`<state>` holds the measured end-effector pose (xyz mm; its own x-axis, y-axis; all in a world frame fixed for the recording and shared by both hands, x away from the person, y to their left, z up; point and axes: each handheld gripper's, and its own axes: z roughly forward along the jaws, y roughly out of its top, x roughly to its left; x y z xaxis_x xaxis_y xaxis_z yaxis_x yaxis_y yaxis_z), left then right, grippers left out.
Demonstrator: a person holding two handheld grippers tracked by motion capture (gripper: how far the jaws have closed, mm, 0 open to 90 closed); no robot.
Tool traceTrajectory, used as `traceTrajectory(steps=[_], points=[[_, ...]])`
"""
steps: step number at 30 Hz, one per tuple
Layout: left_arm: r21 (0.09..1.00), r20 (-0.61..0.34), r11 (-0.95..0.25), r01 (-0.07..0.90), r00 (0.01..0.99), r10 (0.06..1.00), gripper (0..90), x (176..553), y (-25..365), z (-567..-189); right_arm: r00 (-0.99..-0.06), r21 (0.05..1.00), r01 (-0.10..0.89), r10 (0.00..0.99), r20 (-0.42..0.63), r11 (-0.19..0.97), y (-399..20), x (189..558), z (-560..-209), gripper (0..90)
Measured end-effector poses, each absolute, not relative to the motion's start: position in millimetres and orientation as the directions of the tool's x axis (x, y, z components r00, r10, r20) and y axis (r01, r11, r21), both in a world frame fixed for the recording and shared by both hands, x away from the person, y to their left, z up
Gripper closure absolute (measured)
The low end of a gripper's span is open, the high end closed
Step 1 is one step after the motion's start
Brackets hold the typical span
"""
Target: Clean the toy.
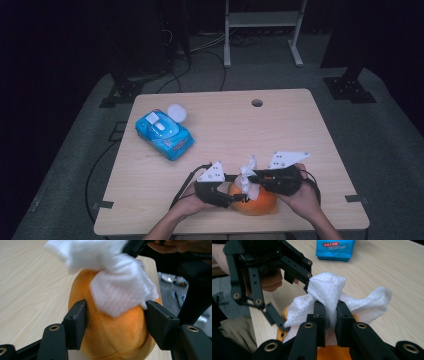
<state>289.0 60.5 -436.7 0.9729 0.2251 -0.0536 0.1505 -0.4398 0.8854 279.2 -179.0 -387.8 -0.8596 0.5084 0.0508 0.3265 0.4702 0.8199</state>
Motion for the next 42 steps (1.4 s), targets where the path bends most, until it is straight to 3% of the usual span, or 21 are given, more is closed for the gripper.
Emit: traceTrajectory(steps=[7,9,12,13,15,19,22,25,33,42], points=[[0.888,-0.072,-0.427,0.168,0.970,0.232,37.0,293.1,64.1,-440.0,-0.828,0.805,0.380,0.556,0.077,0.456,-199.4,291.5,-395.0,80.0],[0.887,-0.081,-0.425,0.179,0.968,0.239,30.1,293.4,63.3,-439.2,-0.826,0.802,0.394,0.555,0.096,0.449,-203.1,292.2,-396.6,80.0],[0.871,-0.162,-0.406,0.278,0.941,0.296,13.3,295.9,58.6,-437.4,-0.842,0.787,0.395,0.530,0.104,0.473,-203.6,289.6,-399.6,80.0],[0.871,-0.162,-0.406,0.278,0.941,0.296,13.6,295.9,58.6,-437.4,-0.842,0.787,0.395,0.530,0.104,0.473,-203.6,289.6,-399.6,80.0],[0.868,-0.188,-0.402,0.291,0.943,0.276,23.7,296.1,59.0,-440.3,-0.852,0.782,0.380,0.516,0.088,0.494,-200.4,288.4,-395.7,80.1],[0.880,-0.106,-0.429,0.206,0.963,0.246,33.0,290.4,57.5,-436.6,-0.853,0.808,0.361,0.515,0.083,0.467,-196.1,284.2,-389.0,80.1],[0.881,-0.038,-0.456,0.130,0.978,0.206,34.5,284.3,53.7,-434.2,-0.872,0.822,0.324,0.484,0.068,0.469,-183.9,278.7,-384.9,80.0],[0.881,-0.033,-0.457,0.126,0.978,0.205,35.7,284.2,55.8,-434.8,-0.880,0.812,0.309,0.473,0.046,0.496,-178.4,278.1,-386.3,80.0],[0.887,-0.050,-0.440,0.141,0.976,0.212,35.9,287.1,56.3,-435.8,-0.835,0.809,0.377,0.544,0.085,0.452,-209.5,287.2,-389.5,80.0],[0.883,-0.019,-0.456,0.108,0.980,0.196,35.7,282.5,56.0,-435.9,-0.891,0.810,0.271,0.454,0.007,0.519,-170.3,272.3,-386.2,79.8]])
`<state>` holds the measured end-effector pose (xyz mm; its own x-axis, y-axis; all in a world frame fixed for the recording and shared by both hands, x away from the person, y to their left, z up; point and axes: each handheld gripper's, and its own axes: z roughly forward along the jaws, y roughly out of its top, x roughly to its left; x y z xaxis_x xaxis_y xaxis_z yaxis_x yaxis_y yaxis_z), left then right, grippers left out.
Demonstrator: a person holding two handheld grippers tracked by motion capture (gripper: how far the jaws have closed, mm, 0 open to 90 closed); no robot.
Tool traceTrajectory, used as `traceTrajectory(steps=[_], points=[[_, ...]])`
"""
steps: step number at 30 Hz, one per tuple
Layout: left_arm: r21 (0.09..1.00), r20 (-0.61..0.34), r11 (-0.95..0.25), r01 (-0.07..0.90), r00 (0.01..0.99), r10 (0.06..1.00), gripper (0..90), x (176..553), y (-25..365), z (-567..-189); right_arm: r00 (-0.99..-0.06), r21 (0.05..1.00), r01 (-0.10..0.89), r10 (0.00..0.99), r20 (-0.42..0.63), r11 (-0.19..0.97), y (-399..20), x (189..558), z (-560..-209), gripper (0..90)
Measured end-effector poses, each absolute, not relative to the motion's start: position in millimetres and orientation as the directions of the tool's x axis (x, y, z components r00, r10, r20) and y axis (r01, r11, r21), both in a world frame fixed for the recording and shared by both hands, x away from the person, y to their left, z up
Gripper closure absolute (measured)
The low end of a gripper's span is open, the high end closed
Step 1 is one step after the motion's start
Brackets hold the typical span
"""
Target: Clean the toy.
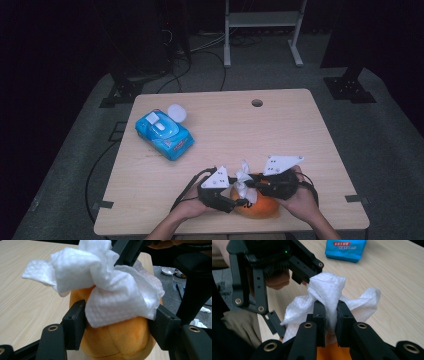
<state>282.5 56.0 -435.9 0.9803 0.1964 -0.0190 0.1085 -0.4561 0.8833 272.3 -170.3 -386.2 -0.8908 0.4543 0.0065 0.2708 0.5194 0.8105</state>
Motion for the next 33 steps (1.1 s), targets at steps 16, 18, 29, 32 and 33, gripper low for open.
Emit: traceTrajectory(steps=[16,18,29,32,33], points=[[0.879,-0.055,-0.456,0.142,0.979,0.198,36.0,288.0,61.9,-440.3,-0.852,0.831,0.336,0.519,0.068,0.444,-202.3,280.9,-388.5,80.0],[0.877,-0.061,-0.457,0.147,0.978,0.198,36.2,289.2,64.0,-441.5,-0.864,0.822,0.306,0.502,0.029,0.481,-194.1,277.5,-388.2,80.0],[0.874,-0.092,-0.452,0.178,0.974,0.205,35.8,294.4,72.0,-446.5,-0.842,0.808,0.342,0.538,0.036,0.480,-214.3,282.9,-390.4,79.9],[0.873,-0.125,-0.441,0.211,0.968,0.216,26.5,295.8,70.0,-440.4,-0.850,0.807,0.341,0.525,0.045,0.482,-208.0,282.0,-393.8,80.0],[0.877,-0.137,-0.428,0.219,0.967,0.213,24.0,296.1,69.1,-438.7,-0.853,0.809,0.336,0.520,0.044,0.483,-205.3,281.1,-394.0,80.0]])
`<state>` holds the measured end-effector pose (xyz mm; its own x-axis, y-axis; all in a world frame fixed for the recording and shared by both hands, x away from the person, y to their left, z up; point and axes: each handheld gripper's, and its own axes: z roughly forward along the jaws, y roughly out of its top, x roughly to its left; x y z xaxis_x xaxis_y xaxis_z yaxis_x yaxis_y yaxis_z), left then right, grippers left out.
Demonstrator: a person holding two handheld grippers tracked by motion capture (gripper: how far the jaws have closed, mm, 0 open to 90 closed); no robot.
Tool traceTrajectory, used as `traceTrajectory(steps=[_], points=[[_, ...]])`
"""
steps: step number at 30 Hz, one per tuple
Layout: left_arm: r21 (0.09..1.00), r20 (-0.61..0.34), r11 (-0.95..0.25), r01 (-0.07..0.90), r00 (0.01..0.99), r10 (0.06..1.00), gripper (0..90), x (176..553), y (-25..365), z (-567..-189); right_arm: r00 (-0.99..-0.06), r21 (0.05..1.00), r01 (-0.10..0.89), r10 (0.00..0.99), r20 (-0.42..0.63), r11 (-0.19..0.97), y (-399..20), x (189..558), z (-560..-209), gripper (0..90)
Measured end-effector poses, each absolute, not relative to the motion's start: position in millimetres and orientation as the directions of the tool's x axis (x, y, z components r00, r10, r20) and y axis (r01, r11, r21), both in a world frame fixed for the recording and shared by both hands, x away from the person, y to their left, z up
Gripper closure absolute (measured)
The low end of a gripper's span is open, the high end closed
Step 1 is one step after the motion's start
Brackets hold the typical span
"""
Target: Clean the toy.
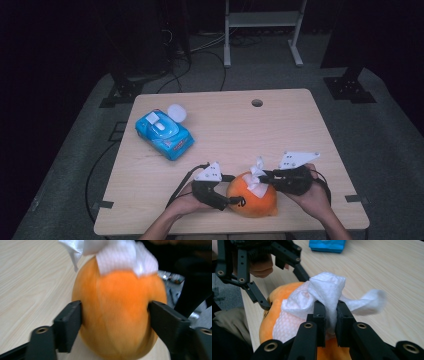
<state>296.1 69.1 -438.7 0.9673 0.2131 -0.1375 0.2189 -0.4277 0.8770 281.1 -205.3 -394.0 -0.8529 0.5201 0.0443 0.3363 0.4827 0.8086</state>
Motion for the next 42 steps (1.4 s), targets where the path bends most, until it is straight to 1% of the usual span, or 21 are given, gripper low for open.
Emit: traceTrajectory(steps=[2,3,5,6,7,10,13,16,19,23,26,30,34,37,40,42], points=[[0.879,-0.153,-0.418,0.232,0.965,0.214,18.2,296.3,67.9,-437.4,-0.867,0.816,0.320,0.497,0.047,0.482,-199.8,279.1,-393.7,80.0],[0.880,-0.159,-0.408,0.243,0.960,0.229,17.6,296.9,64.0,-435.4,-0.876,0.818,0.308,0.480,0.045,0.485,-195.0,277.1,-393.1,80.0],[0.879,-0.159,-0.410,0.244,0.960,0.231,17.3,296.7,62.7,-436.9,-0.883,0.820,0.297,0.468,0.040,0.490,-191.2,275.5,-392.5,79.9],[0.879,-0.150,-0.414,0.235,0.962,0.228,21.0,296.9,63.1,-438.1,-0.890,0.818,0.280,0.456,0.024,0.503,-187.4,273.9,-391.5,79.9],[0.878,-0.150,-0.416,0.236,0.962,0.228,28.8,297.2,65.0,-441.5,-0.892,0.810,0.264,0.453,-0.003,0.524,-184.8,272.6,-390.9,79.9],[0.877,-0.154,-0.416,0.240,0.961,0.229,32.4,298.2,68.1,-443.0,-0.891,0.808,0.266,0.454,-0.002,0.526,-191.4,274.0,-388.7,79.9],[0.876,-0.157,-0.416,0.244,0.960,0.232,33.2,298.4,70.9,-444.2,-0.880,0.807,0.281,0.475,0.000,0.520,-204.1,275.2,-386.8,79.9],[0.877,-0.161,-0.412,0.246,0.960,0.229,33.3,298.9,71.7,-445.1,-0.866,0.811,0.318,0.498,0.039,0.490,-221.1,278.6,-387.9,79.9],[0.876,-0.163,-0.414,0.246,0.960,0.227,33.2,299.3,71.8,-444.8,-0.855,0.814,0.332,0.517,0.045,0.478,-229.2,279.9,-386.8,79.9],[0.875,-0.155,-0.420,0.240,0.962,0.226,33.1,299.1,72.0,-445.1,-0.866,0.825,0.328,0.496,0.067,0.461,-224.4,279.4,-387.7,79.8],[0.875,-0.158,-0.419,0.242,0.961,0.225,33.2,299.1,73.6,-445.5,-0.871,0.823,0.320,0.488,0.059,0.470,-221.9,279.3,-387.2,79.8],[0.877,-0.155,-0.418,0.239,0.962,0.225,33.2,299.0,72.7,-445.4,-0.846,0.814,0.348,0.529,0.058,0.466,-232.3,281.7,-386.0,79.9],[0.877,-0.150,-0.419,0.234,0.963,0.225,32.9,297.7,71.6,-444.7,-0.852,0.826,0.346,0.517,0.078,0.445,-230.3,282.3,-384.0,79.8],[0.873,-0.149,-0.429,0.234,0.963,0.224,29.8,297.4,71.7,-442.1,-0.868,0.816,0.350,0.486,0.099,0.460,-222.0,283.3,-390.0,79.8],[0.862,-0.146,-0.446,0.239,0.962,0.232,20.9,297.8,71.6,-438.1,-0.895,0.805,0.341,0.429,0.120,0.486,-216.7,281.3,-393.7,79.7],[0.858,-0.162,-0.448,0.251,0.960,0.229,17.0,299.1,71.8,-437.6,-0.905,0.799,0.329,0.409,0.116,0.503,-213.8,279.0,-394.0,79.8]])
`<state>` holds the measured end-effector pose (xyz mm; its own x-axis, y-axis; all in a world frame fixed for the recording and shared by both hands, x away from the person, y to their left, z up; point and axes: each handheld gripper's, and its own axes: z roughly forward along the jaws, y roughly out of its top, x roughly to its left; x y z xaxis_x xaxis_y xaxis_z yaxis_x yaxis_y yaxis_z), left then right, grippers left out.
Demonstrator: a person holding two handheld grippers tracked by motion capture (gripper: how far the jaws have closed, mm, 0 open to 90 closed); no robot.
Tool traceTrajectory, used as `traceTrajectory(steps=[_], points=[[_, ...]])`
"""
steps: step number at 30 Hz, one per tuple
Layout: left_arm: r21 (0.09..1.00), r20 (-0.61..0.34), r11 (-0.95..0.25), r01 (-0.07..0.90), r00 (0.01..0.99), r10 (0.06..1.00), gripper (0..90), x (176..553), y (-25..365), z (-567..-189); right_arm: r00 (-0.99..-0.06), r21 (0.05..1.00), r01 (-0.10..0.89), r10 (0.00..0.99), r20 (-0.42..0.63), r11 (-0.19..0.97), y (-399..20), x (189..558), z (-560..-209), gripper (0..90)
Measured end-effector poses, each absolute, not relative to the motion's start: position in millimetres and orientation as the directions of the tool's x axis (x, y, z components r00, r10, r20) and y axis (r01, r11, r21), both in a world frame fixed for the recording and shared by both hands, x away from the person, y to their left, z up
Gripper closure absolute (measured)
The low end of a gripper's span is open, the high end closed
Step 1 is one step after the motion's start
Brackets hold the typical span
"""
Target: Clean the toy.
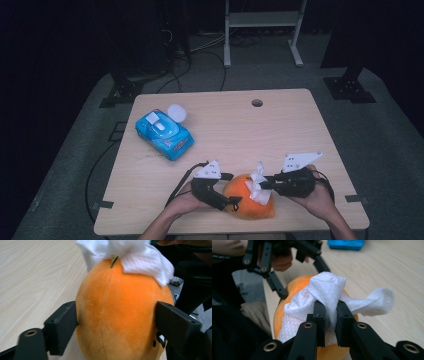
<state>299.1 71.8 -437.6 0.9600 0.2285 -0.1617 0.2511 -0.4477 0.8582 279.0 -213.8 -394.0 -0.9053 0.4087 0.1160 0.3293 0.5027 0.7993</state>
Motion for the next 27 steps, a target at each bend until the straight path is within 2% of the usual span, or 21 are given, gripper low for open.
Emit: traceTrajectory(steps=[3,7,9,12,14,15,18,20,22,24,27], points=[[0.855,-0.178,-0.445,0.266,0.957,0.230,9.2,301.4,70.6,-438.5,-0.919,0.798,0.319,0.372,0.130,0.511,-210.8,277.6,-394.3,79.9],[0.855,-0.230,-0.426,0.297,0.952,0.202,8.3,307.4,65.3,-443.5,-0.929,0.798,0.309,0.343,0.137,0.517,-207.3,277.7,-395.3,79.8],[0.852,-0.243,-0.429,0.302,0.952,0.187,17.4,307.1,63.6,-449.0,-0.924,0.799,0.320,0.352,0.147,0.509,-206.7,279.2,-396.0,79.8],[0.868,-0.188,-0.424,0.257,0.962,0.198,36.6,306.3,67.4,-443.1,-0.912,0.805,0.334,0.383,0.144,0.491,-207.9,282.1,-395.7,79.8],[0.877,-0.177,-0.412,0.248,0.963,0.204,42.7,305.8,68.0,-440.8,-0.906,0.813,0.339,0.397,0.146,0.474,-209.1,282.8,-393.8,79.9],[0.906,-0.086,-0.387,0.173,0.969,0.232,44.2,301.8,68.8,-432.0,-0.896,0.830,0.336,0.423,0.136,0.445,-210.3,284.4,-388.3,79.9],[0.917,0.061,-0.394,0.062,0.955,0.292,44.9,297.7,70.2,-420.4,-0.877,0.857,0.329,0.465,0.122,0.396,-207.4,286.6,-383.1,79.8],[0.919,0.073,-0.391,0.054,0.950,0.303,44.9,297.5,71.6,-419.8,-0.870,0.864,0.328,0.479,0.118,0.383,-206.1,287.8,-383.5,79.8],[0.915,0.060,-0.398,0.070,0.951,0.304,42.7,299.4,74.1,-423.8,-0.861,0.859,0.345,0.493,0.128,0.379,-203.2,292.8,-389.2,79.8],[0.910,0.005,-0.398,0.114,0.958,0.287,41.9,303.5,81.2,-434.8,-0.860,0.843,0.363,0.491,0.139,0.397,-201.6,295.0,-397.9,79.8],[0.909,0.005,-0.401,0.111,0.960,0.278,42.1,302.1,83.7,-436.0,-0.865,0.838,0.373,0.476,0.159,0.398,-206.1,295.6,-401.6,79.8]])
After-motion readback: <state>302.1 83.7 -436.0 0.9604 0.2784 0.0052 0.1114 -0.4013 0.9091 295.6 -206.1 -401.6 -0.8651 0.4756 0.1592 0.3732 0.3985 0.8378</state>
